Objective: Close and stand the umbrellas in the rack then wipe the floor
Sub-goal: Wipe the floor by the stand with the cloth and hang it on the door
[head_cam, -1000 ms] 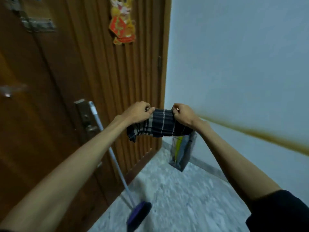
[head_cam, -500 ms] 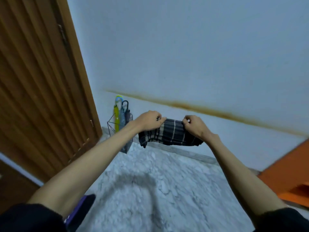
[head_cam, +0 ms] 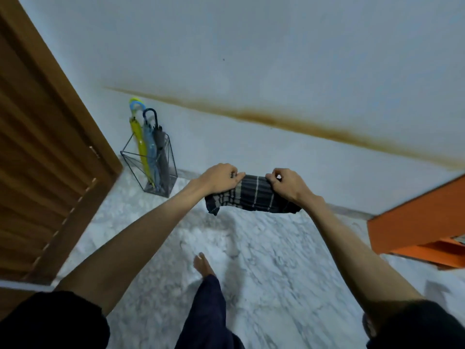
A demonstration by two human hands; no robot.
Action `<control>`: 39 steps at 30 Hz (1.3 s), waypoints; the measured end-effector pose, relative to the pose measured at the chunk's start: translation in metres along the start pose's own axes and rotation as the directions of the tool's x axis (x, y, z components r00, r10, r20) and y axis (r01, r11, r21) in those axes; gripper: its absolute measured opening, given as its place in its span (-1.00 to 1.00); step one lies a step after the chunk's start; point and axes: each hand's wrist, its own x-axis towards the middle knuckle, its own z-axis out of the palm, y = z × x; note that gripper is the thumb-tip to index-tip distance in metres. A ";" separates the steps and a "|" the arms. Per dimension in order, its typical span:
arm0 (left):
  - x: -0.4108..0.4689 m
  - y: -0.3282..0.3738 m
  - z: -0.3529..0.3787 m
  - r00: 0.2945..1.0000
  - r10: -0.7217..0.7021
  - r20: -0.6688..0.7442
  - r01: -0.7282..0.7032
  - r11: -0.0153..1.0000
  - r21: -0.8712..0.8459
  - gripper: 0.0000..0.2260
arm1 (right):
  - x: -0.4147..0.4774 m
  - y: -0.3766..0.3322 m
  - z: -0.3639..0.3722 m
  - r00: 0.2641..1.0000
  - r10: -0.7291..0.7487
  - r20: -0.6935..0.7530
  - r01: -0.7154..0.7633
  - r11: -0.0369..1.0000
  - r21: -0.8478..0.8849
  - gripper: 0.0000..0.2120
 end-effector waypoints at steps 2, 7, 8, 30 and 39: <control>0.030 -0.032 0.013 0.998 -0.062 0.012 0.062 0.997 -0.040 -0.55 | 0.043 0.003 0.019 0.997 0.021 0.079 -0.020 1.000 -0.019 -0.68; 0.093 -0.111 0.037 0.969 -0.240 0.059 0.246 0.962 -0.115 -0.57 | 0.148 0.003 0.077 0.965 0.064 0.255 -0.059 0.998 -0.027 -0.66; 0.110 -0.132 0.044 0.961 -0.268 0.074 0.275 0.955 -0.112 -0.55 | 0.174 0.004 0.094 0.956 0.065 0.285 -0.061 0.998 -0.023 -0.66; 0.317 -0.584 0.403 0.856 -0.509 -0.094 0.501 0.860 -0.094 -0.74 | 0.554 0.171 0.638 0.736 -0.327 0.592 0.497 0.856 -0.145 -0.79; 0.385 -0.713 0.421 0.694 -0.462 -0.551 0.669 0.697 0.258 -0.79 | 0.696 0.109 0.770 0.651 -0.749 0.127 0.746 0.600 -0.289 -0.74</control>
